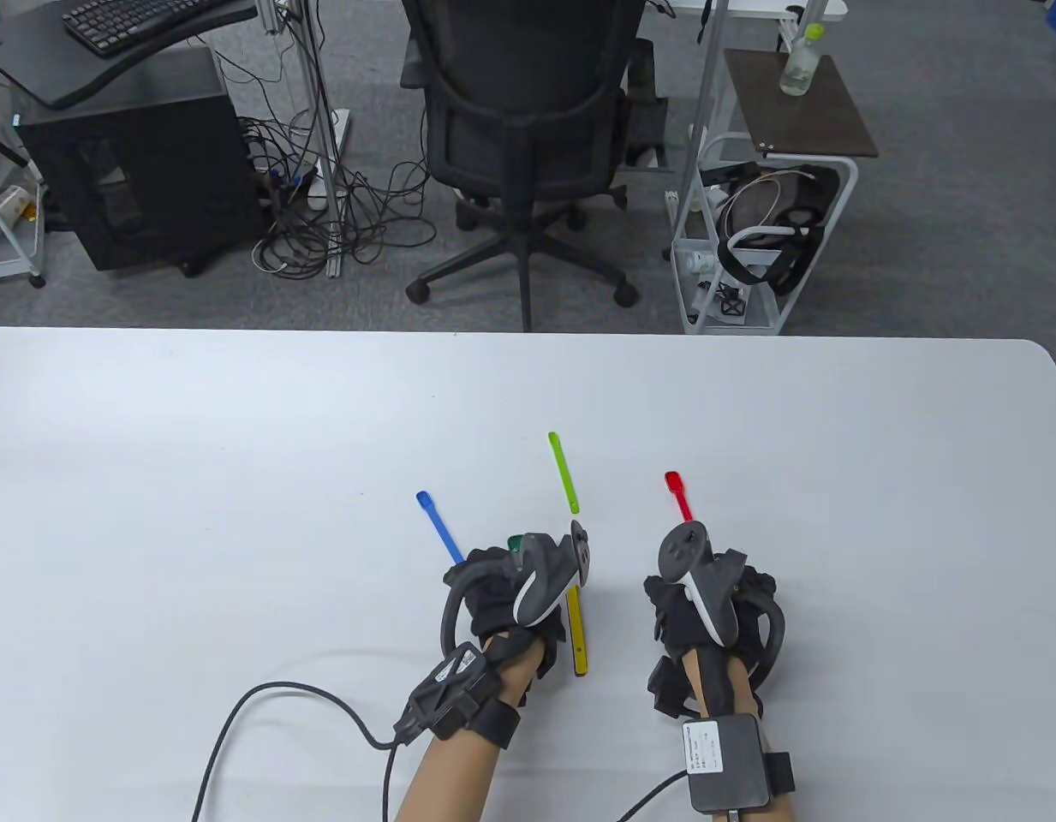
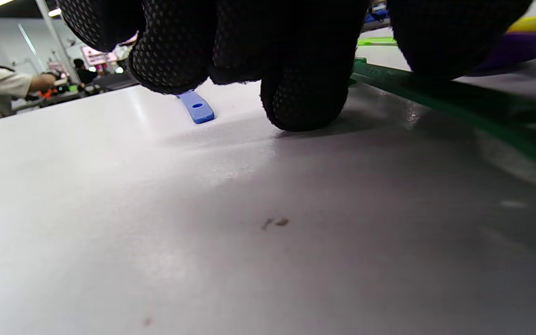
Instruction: Nest measuring spoons
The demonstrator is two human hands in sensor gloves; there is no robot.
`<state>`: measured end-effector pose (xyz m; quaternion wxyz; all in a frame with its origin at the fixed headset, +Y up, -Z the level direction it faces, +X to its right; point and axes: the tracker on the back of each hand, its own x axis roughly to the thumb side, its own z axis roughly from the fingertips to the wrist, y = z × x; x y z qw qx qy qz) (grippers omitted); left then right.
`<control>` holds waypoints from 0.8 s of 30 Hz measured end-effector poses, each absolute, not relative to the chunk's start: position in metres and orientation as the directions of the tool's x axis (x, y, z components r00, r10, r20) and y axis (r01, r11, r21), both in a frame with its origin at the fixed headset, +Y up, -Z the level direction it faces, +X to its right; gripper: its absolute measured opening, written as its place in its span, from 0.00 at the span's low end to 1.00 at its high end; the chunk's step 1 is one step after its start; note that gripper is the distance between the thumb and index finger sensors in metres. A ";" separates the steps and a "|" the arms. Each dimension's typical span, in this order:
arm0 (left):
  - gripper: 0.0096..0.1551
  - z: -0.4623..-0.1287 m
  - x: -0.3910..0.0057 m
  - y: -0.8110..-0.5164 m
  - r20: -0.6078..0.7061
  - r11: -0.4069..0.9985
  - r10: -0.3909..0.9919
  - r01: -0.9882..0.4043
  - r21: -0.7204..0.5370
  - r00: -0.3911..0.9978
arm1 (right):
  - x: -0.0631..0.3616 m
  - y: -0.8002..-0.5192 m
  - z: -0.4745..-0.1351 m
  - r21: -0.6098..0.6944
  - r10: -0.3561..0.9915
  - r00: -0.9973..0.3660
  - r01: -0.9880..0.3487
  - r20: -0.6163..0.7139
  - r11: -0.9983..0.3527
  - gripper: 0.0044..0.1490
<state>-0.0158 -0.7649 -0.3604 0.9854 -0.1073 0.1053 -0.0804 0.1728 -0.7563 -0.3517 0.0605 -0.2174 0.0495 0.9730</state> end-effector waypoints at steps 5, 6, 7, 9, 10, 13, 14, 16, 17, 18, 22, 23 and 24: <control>0.31 -0.361 -0.013 -0.769 -0.195 0.966 -0.192 0.151 -0.210 0.962 | 0.175 -0.755 -0.352 0.063 0.111 -0.895 -0.153 -0.433 -0.986 0.29; 0.30 -0.361 -0.013 -0.769 -0.195 0.967 -0.184 0.142 -0.211 0.963 | 0.175 -0.755 -0.352 0.065 0.111 -0.894 -0.154 -0.434 -0.986 0.29; 0.29 -0.361 -0.013 -0.770 -0.198 0.967 -0.181 0.138 -0.212 0.963 | 0.175 -0.756 -0.352 0.066 0.109 -0.894 -0.153 -0.434 -0.986 0.29; 0.29 -0.362 -0.015 -0.770 -0.205 0.969 -0.168 0.124 -0.215 0.964 | 0.174 -0.757 -0.352 0.075 0.097 -0.895 -0.143 -0.434 -0.987 0.29; 0.29 -0.362 -0.015 -0.770 -0.207 0.969 -0.163 0.117 -0.216 0.965 | 0.174 -0.757 -0.352 0.075 0.096 -0.895 -0.143 -0.434 -0.987 0.29; 0.28 -0.361 -0.017 -0.770 -0.207 0.972 -0.149 0.106 -0.208 0.967 | 0.174 -0.755 -0.352 0.066 0.107 -0.896 -0.150 -0.431 -0.987 0.29; 0.28 -0.361 -0.016 -0.770 -0.204 0.972 -0.150 0.108 -0.207 0.967 | 0.174 -0.755 -0.352 0.066 0.107 -0.896 -0.150 -0.431 -0.986 0.29; 0.28 -0.362 -0.017 -0.769 -0.203 0.972 -0.149 0.106 -0.212 0.968 | 0.174 -0.756 -0.352 0.071 0.100 -0.896 -0.144 -0.432 -0.987 0.29; 0.28 -0.362 -0.017 -0.770 -0.204 0.972 -0.139 0.094 -0.215 0.969 | 0.174 -0.756 -0.352 0.073 0.097 -0.896 -0.142 -0.434 -0.987 0.29; 0.28 -0.361 -0.017 -0.769 -0.204 0.973 -0.128 0.083 -0.214 0.970 | 0.174 -0.756 -0.352 0.073 0.097 -0.895 -0.142 -0.435 -0.987 0.29; 0.28 -0.358 -0.017 -0.768 -0.189 0.975 -0.111 0.069 -0.213 0.976 | 0.174 -0.756 -0.351 0.071 0.099 -0.894 -0.144 -0.437 -0.987 0.29; 0.28 -0.359 -0.017 -0.766 -0.193 0.976 -0.101 0.059 -0.211 0.976 | 0.174 -0.755 -0.351 0.072 0.098 -0.894 -0.143 -0.437 -0.987 0.29; 0.28 -0.359 -0.017 -0.765 -0.195 0.976 -0.096 0.054 -0.210 0.976 | 0.174 -0.755 -0.351 0.069 0.100 -0.894 -0.144 -0.436 -0.987 0.29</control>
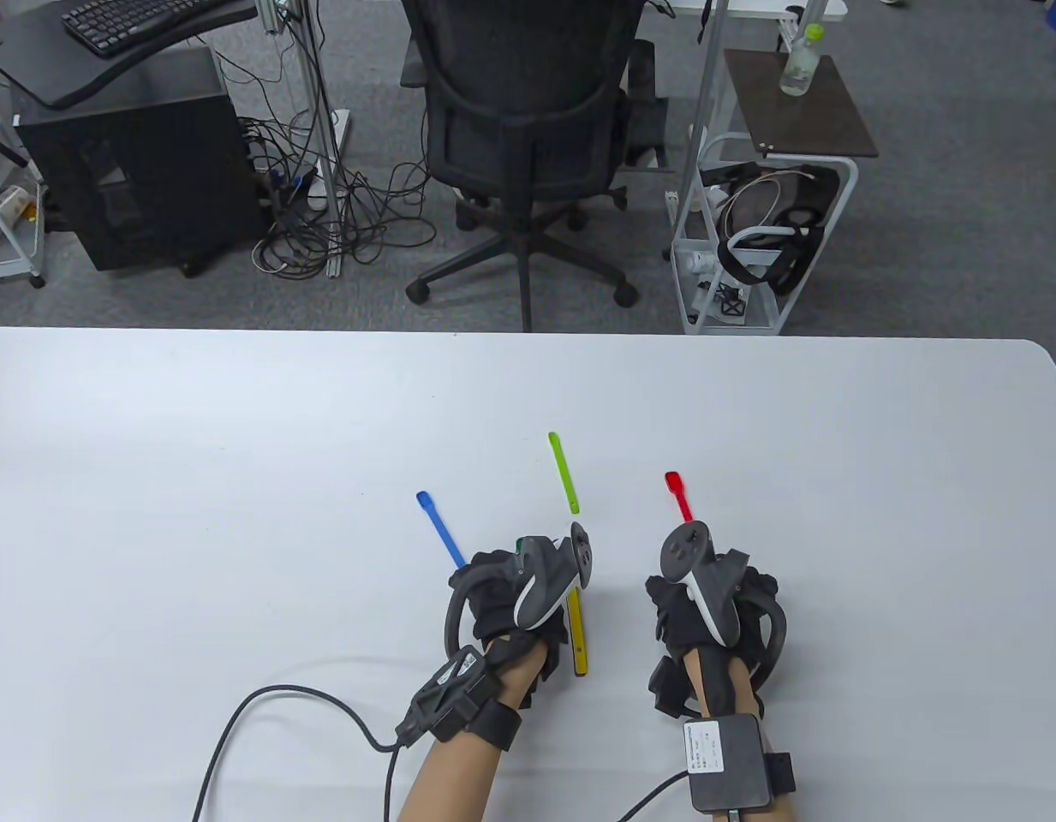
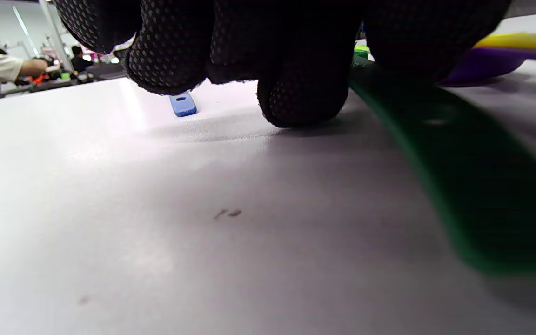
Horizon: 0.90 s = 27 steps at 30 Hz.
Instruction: Nest measuring spoons
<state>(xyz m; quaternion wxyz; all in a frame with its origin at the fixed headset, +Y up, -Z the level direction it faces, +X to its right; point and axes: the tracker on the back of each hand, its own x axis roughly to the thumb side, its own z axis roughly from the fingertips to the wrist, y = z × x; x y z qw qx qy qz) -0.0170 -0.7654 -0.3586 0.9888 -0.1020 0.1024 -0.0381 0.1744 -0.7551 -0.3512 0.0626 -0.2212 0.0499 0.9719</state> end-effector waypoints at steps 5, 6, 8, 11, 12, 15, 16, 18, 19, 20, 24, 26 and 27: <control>0.28 -0.358 -0.016 -0.761 -0.189 0.981 -0.060 0.022 -0.195 0.980 | 0.175 -0.755 -0.352 0.069 0.108 -0.894 -0.153 -0.435 -0.986 0.29; 0.28 -0.358 -0.016 -0.760 -0.189 0.982 -0.041 0.004 -0.189 0.981 | 0.175 -0.755 -0.351 0.070 0.110 -0.893 -0.156 -0.436 -0.985 0.29; 0.28 -0.357 -0.016 -0.754 -0.191 0.982 -0.008 -0.029 -0.188 0.981 | 0.176 -0.755 -0.351 0.071 0.113 -0.893 -0.160 -0.436 -0.985 0.30; 0.28 -0.354 -0.016 -0.745 -0.179 0.982 0.062 -0.093 -0.167 0.982 | 0.176 -0.755 -0.351 0.075 0.115 -0.892 -0.163 -0.437 -0.984 0.30; 0.28 -0.353 -0.016 -0.744 -0.175 0.980 0.074 -0.104 -0.168 0.982 | 0.176 -0.755 -0.351 0.074 0.116 -0.893 -0.164 -0.436 -0.984 0.30; 0.28 -0.350 -0.011 -0.746 -0.160 0.980 0.066 -0.094 -0.176 0.985 | 0.176 -0.755 -0.351 0.077 0.113 -0.894 -0.162 -0.433 -0.984 0.30; 0.28 -0.350 -0.010 -0.747 -0.156 0.980 0.061 -0.088 -0.178 0.986 | 0.176 -0.755 -0.351 0.077 0.113 -0.895 -0.161 -0.433 -0.984 0.30; 0.28 -0.348 -0.005 -0.749 -0.141 0.980 0.055 -0.081 -0.184 0.988 | 0.176 -0.755 -0.351 0.078 0.115 -0.895 -0.164 -0.431 -0.983 0.30; 0.28 -0.347 -0.003 -0.749 -0.136 0.979 0.056 -0.081 -0.185 0.989 | 0.176 -0.755 -0.351 0.078 0.117 -0.895 -0.166 -0.431 -0.983 0.30; 0.28 -0.347 0.000 -0.750 -0.129 0.980 0.053 -0.076 -0.184 0.990 | 0.176 -0.755 -0.351 0.080 0.119 -0.895 -0.169 -0.431 -0.982 0.30; 0.28 -0.345 0.008 -0.752 -0.114 0.979 0.048 -0.069 -0.190 0.992 | 0.177 -0.756 -0.351 0.082 0.123 -0.893 -0.174 -0.432 -0.981 0.30; 0.29 -0.345 0.012 -0.753 -0.112 0.979 0.049 -0.070 -0.192 0.992 | 0.177 -0.756 -0.351 0.086 0.120 -0.894 -0.174 -0.432 -0.981 0.30; 0.29 -0.346 0.013 -0.754 -0.115 0.978 0.041 -0.063 -0.198 0.993 | 0.177 -0.756 -0.351 0.088 0.118 -0.894 -0.172 -0.433 -0.981 0.30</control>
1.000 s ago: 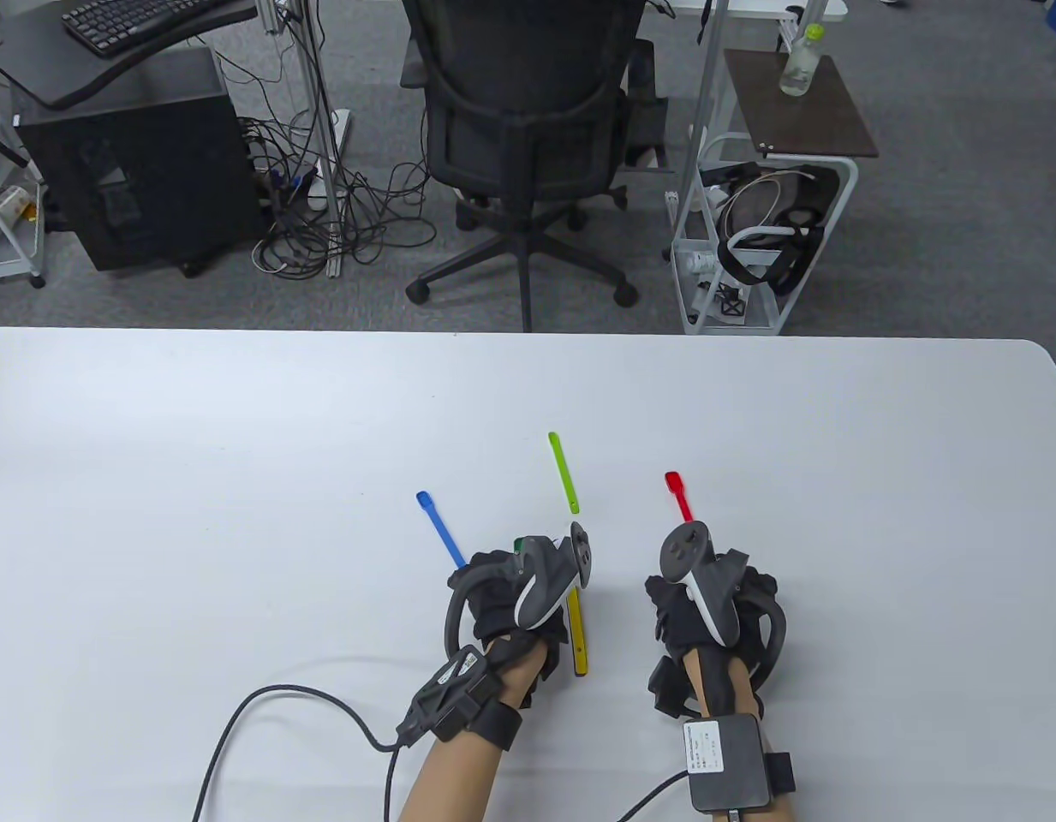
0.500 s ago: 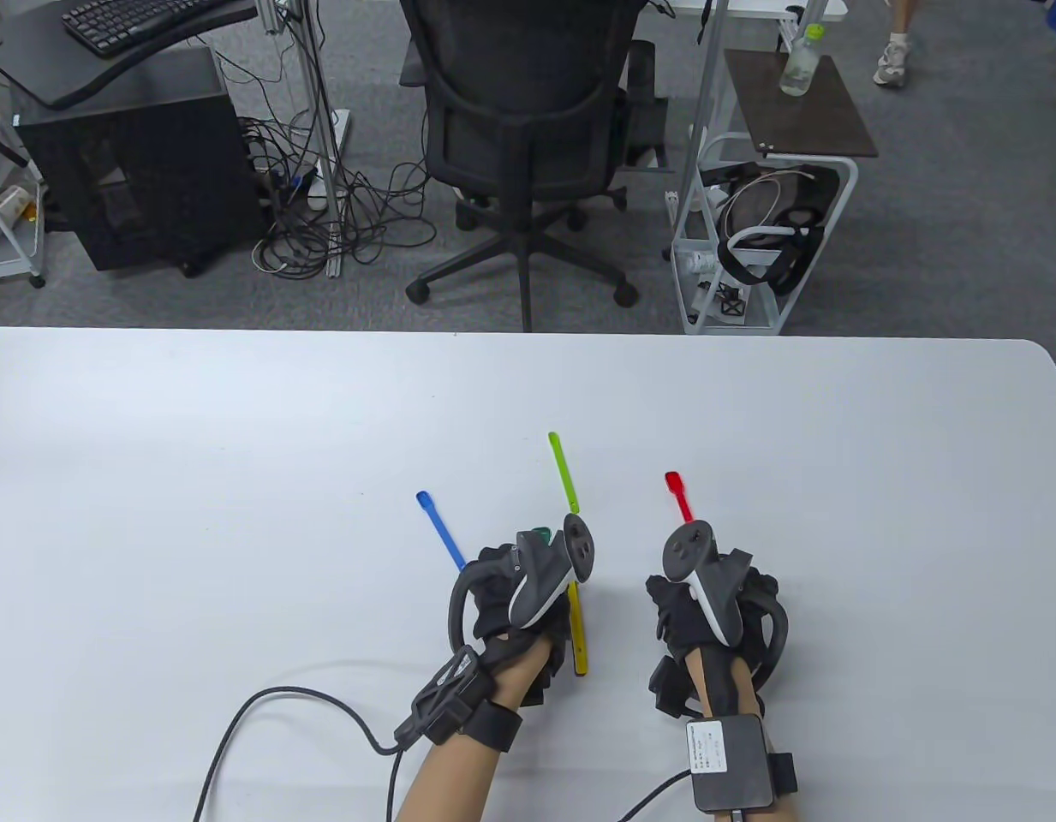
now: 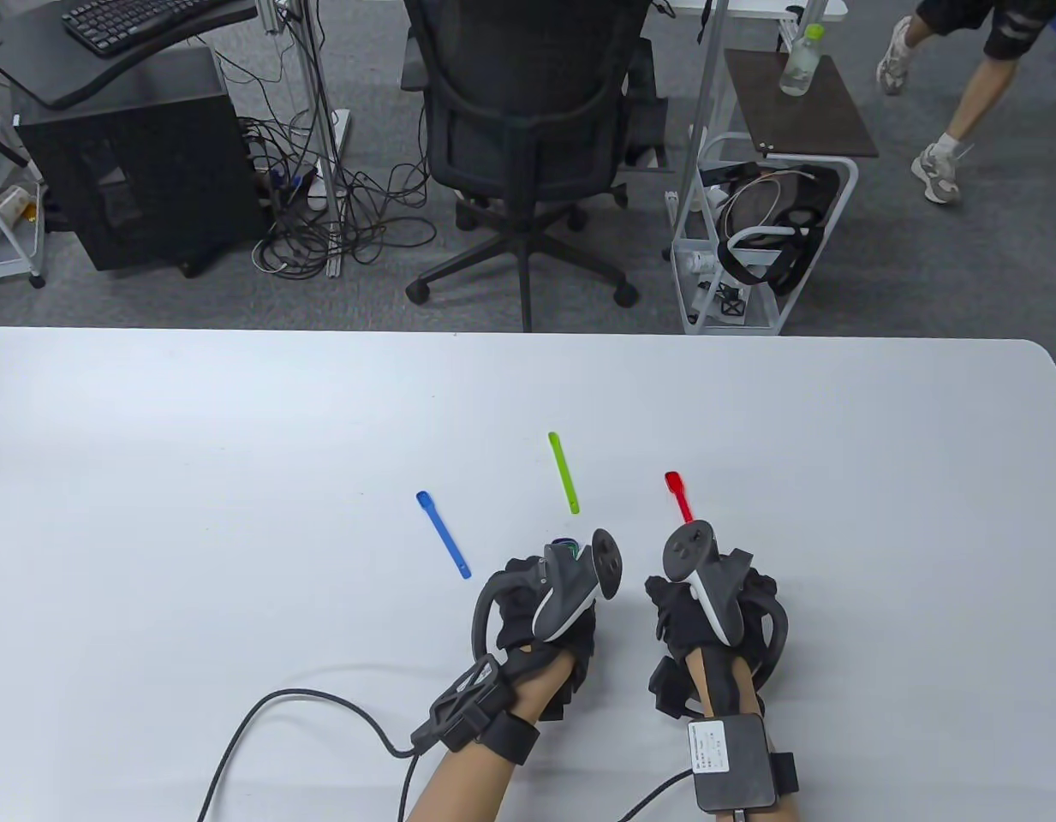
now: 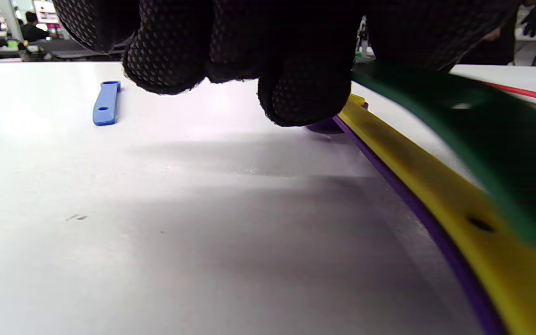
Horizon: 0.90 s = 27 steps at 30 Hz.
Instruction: Nest measuring spoons
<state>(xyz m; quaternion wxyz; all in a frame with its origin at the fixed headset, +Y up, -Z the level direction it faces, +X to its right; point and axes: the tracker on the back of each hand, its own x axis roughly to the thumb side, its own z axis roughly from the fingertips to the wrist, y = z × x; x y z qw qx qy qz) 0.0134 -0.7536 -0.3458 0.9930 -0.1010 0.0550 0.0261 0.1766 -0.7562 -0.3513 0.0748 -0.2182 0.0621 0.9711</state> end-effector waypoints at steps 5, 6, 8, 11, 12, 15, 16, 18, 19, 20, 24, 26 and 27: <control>0.29 -0.347 0.016 -0.758 -0.137 0.963 0.070 -0.103 -0.249 0.988 | 0.177 -0.756 -0.351 0.091 0.117 -0.893 -0.173 -0.434 -0.981 0.30; 0.29 -0.347 0.017 -0.759 -0.134 0.966 0.050 -0.082 -0.245 0.990 | 0.177 -0.756 -0.351 0.092 0.115 -0.893 -0.172 -0.435 -0.981 0.30; 0.29 -0.347 0.018 -0.761 -0.131 0.969 0.026 -0.057 -0.241 0.991 | 0.177 -0.756 -0.351 0.095 0.114 -0.892 -0.172 -0.437 -0.981 0.30; 0.29 -0.348 0.020 -0.763 -0.129 0.969 0.011 -0.042 -0.242 0.992 | 0.177 -0.756 -0.351 0.093 0.118 -0.891 -0.175 -0.438 -0.980 0.30; 0.29 -0.348 0.020 -0.764 -0.128 0.970 0.003 -0.035 -0.243 0.992 | 0.177 -0.756 -0.351 0.096 0.114 -0.891 -0.172 -0.439 -0.980 0.30; 0.29 -0.348 0.020 -0.765 -0.128 0.969 0.004 -0.036 -0.246 0.992 | 0.178 -0.756 -0.351 0.096 0.113 -0.891 -0.171 -0.440 -0.981 0.30; 0.29 -0.348 0.020 -0.765 -0.125 0.969 0.000 -0.031 -0.244 0.992 | 0.178 -0.756 -0.351 0.095 0.114 -0.891 -0.172 -0.440 -0.980 0.30; 0.29 -0.348 0.021 -0.766 -0.120 0.969 -0.014 -0.017 -0.246 0.993 | 0.178 -0.756 -0.351 0.099 0.109 -0.891 -0.169 -0.441 -0.981 0.30; 0.29 -0.348 0.021 -0.766 -0.119 0.970 -0.015 -0.014 -0.241 0.993 | 0.178 -0.757 -0.350 0.101 0.105 -0.891 -0.166 -0.442 -0.981 0.30; 0.29 -0.348 0.022 -0.766 -0.120 0.970 -0.018 -0.011 -0.243 0.993 | 0.178 -0.757 -0.350 0.103 0.104 -0.891 -0.165 -0.442 -0.981 0.30; 0.29 -0.346 0.024 -0.768 -0.108 0.972 -0.045 0.019 -0.233 0.993 | 0.178 -0.757 -0.351 0.101 0.104 -0.890 -0.165 -0.445 -0.981 0.30; 0.29 -0.347 0.025 -0.768 -0.110 0.972 -0.045 0.018 -0.234 0.993 | 0.178 -0.757 -0.350 0.103 0.100 -0.890 -0.162 -0.446 -0.981 0.30; 0.29 -0.346 0.025 -0.768 -0.110 0.972 -0.047 0.020 -0.235 0.993 | 0.178 -0.757 -0.350 0.102 0.100 -0.889 -0.162 -0.447 -0.982 0.30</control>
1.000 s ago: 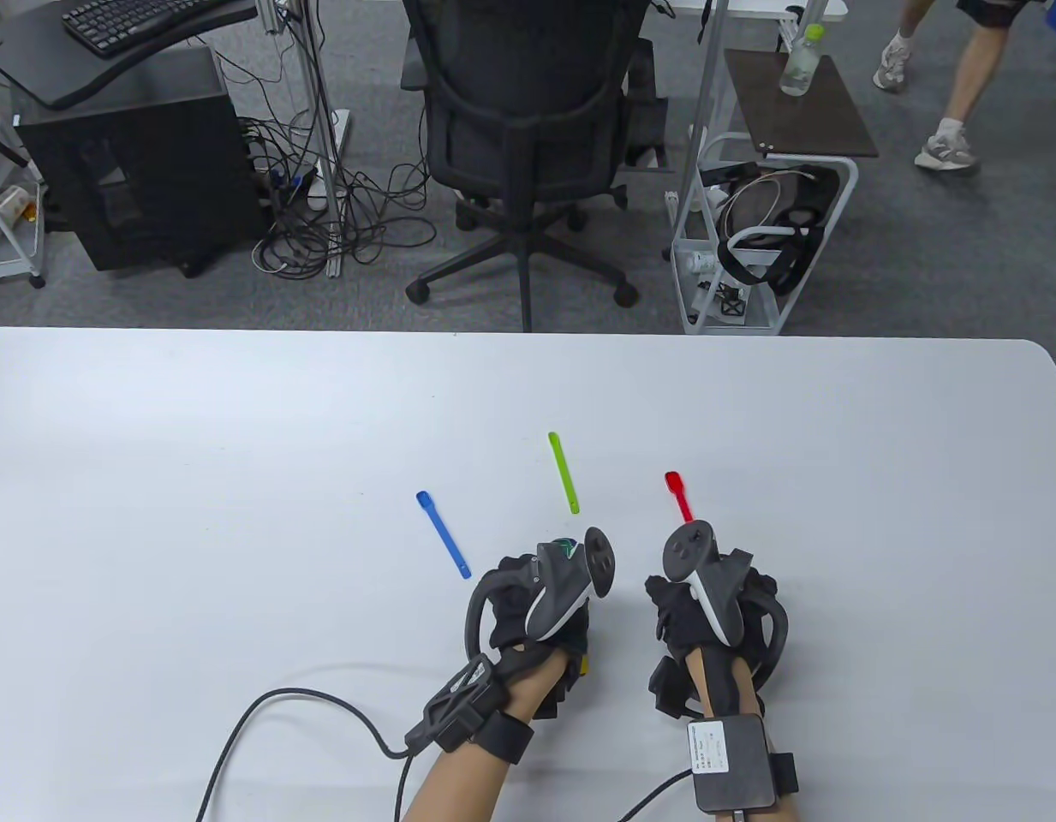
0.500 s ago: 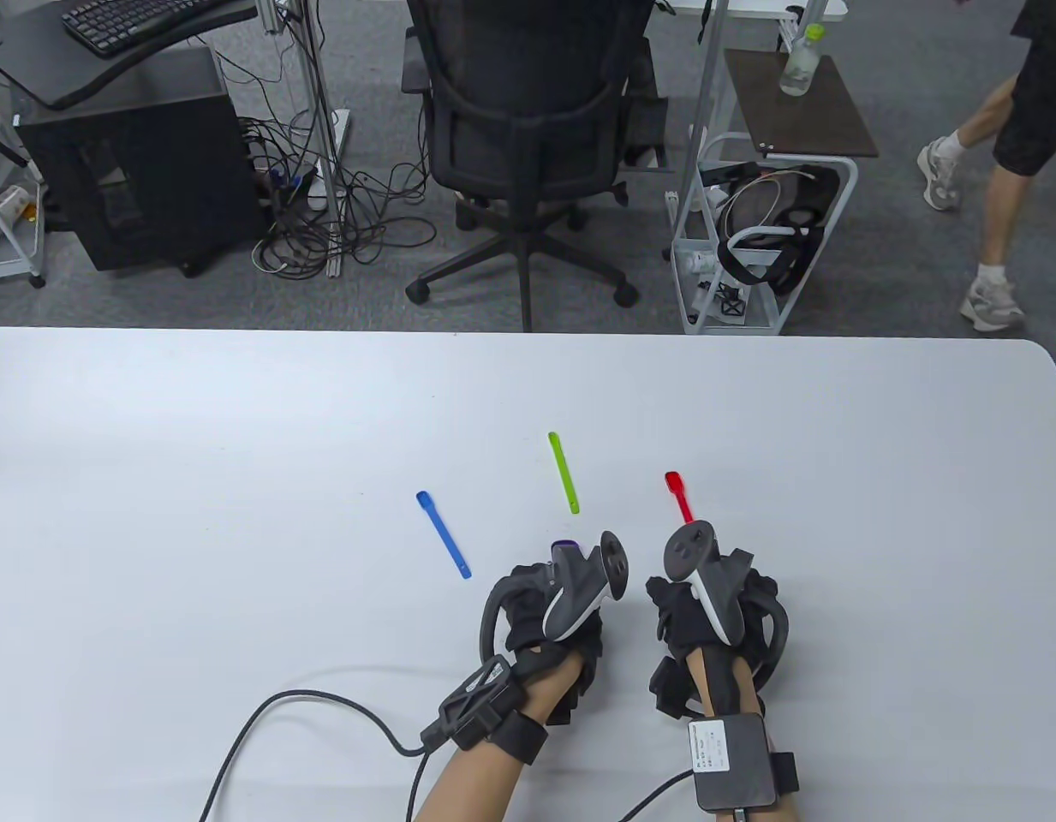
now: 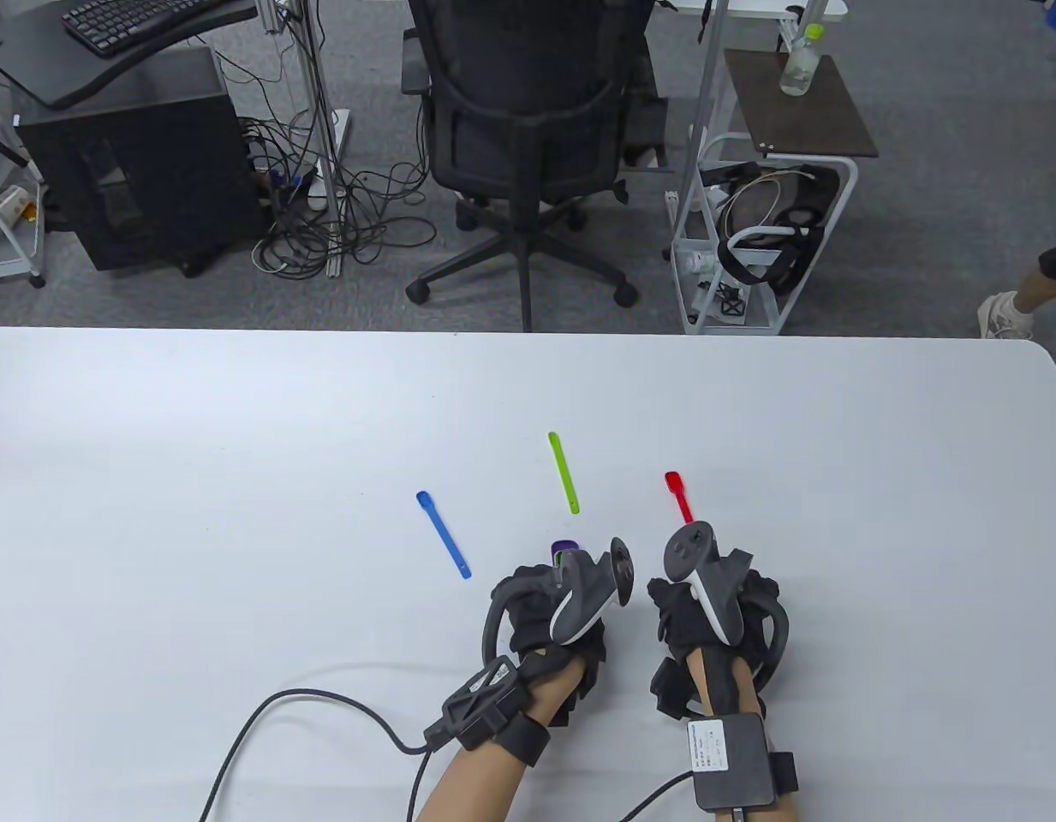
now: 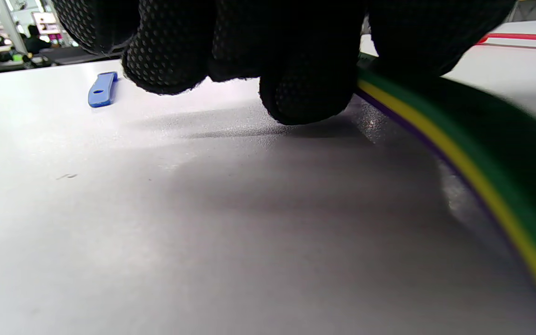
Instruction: Nest measuring spoons
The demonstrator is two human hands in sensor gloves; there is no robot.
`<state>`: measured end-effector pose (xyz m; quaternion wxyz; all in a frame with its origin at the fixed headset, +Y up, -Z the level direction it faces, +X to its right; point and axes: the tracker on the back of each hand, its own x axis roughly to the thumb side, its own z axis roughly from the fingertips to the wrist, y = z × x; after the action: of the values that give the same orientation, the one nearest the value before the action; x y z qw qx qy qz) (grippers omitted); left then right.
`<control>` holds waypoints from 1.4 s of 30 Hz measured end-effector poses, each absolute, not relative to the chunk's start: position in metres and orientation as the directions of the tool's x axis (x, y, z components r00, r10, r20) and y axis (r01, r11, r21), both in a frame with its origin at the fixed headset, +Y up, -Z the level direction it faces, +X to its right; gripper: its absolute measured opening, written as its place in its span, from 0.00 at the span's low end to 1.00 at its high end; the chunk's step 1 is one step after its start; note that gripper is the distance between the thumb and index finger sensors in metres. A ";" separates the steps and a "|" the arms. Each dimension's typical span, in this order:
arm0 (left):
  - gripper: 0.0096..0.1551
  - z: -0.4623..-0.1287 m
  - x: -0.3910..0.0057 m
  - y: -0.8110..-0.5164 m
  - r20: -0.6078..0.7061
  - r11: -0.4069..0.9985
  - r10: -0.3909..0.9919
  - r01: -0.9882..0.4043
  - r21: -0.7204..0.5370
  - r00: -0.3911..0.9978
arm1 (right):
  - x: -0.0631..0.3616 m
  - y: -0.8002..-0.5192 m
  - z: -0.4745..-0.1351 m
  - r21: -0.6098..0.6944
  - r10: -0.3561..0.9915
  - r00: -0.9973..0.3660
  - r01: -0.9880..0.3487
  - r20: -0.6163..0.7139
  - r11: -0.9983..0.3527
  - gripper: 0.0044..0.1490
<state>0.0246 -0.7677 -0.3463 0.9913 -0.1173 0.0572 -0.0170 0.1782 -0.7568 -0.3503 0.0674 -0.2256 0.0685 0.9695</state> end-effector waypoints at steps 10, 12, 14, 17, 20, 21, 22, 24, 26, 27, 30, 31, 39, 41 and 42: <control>0.29 -0.344 0.025 -0.766 -0.093 0.971 -0.068 0.044 -0.235 0.993 | 0.179 -0.757 -0.350 0.102 0.084 -0.888 -0.145 -0.453 -0.984 0.30; 0.30 -0.344 0.024 -0.765 -0.081 0.970 -0.063 0.042 -0.238 0.995 | 0.180 -0.757 -0.350 0.099 0.072 -0.886 -0.131 -0.459 -0.986 0.30; 0.31 -0.343 0.022 -0.763 -0.082 0.975 -0.035 0.016 -0.221 0.996 | 0.179 -0.758 -0.350 0.105 0.065 -0.886 -0.127 -0.459 -0.986 0.30; 0.31 -0.341 0.017 -0.757 -0.078 0.983 -0.028 0.013 -0.186 0.997 | 0.179 -0.757 -0.350 0.100 0.059 -0.888 -0.117 -0.457 -0.988 0.30; 0.32 -0.341 0.010 -0.754 -0.080 0.985 -0.013 -0.001 -0.173 0.997 | 0.179 -0.755 -0.350 0.091 0.076 -0.887 -0.131 -0.455 -0.987 0.30; 0.31 -0.341 0.008 -0.754 -0.080 0.985 -0.008 -0.006 -0.171 0.997 | 0.179 -0.755 -0.350 0.088 0.078 -0.887 -0.132 -0.455 -0.987 0.30; 0.32 -0.341 0.006 -0.753 -0.081 0.985 -0.005 -0.009 -0.174 0.997 | 0.179 -0.754 -0.350 0.086 0.079 -0.887 -0.132 -0.455 -0.987 0.30; 0.32 -0.341 -0.001 -0.749 -0.090 0.984 0.007 -0.023 -0.177 0.996 | 0.181 -0.748 -0.349 0.069 0.108 -0.888 -0.155 -0.447 -0.986 0.30; 0.32 -0.340 -0.010 -0.742 -0.093 0.985 0.039 -0.054 -0.164 0.995 | 0.184 -0.741 -0.348 0.031 0.152 -0.878 -0.186 -0.454 -0.982 0.29; 0.32 -0.340 -0.014 -0.739 -0.095 0.986 0.051 -0.066 -0.154 0.994 | 0.185 -0.739 -0.348 0.024 0.153 -0.876 -0.183 -0.457 -0.983 0.29; 0.32 -0.340 -0.035 -0.726 -0.111 0.992 0.056 -0.068 -0.107 0.992 | 0.191 -0.735 -0.346 0.054 0.071 -0.868 -0.112 -0.491 -0.992 0.30; 0.32 -0.339 -0.044 -0.723 -0.108 0.993 0.050 -0.061 -0.103 0.993 | 0.193 -0.736 -0.345 0.071 0.044 -0.868 -0.091 -0.495 -0.993 0.31; 0.32 -0.334 -0.127 -0.717 -0.134 0.997 0.022 -0.032 -0.075 0.991 | 0.195 -0.757 -0.349 0.261 -0.158 -0.849 0.024 -0.505 -0.965 0.35; 0.32 -0.332 -0.147 -0.715 -0.161 0.992 0.073 -0.087 -0.088 0.984 | 0.194 -0.766 -0.351 0.325 -0.146 -0.859 -0.025 -0.491 -0.945 0.36; 0.32 -0.331 -0.152 -0.715 -0.161 0.992 0.087 -0.101 -0.081 0.983 | 0.194 -0.766 -0.351 0.305 -0.147 -0.852 -0.016 -0.502 -0.952 0.35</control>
<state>-0.1523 -0.7151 -0.3311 0.9948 -0.0447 0.0789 0.0473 0.1940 -0.7656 -0.3509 -0.0343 -0.2697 0.1507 0.9504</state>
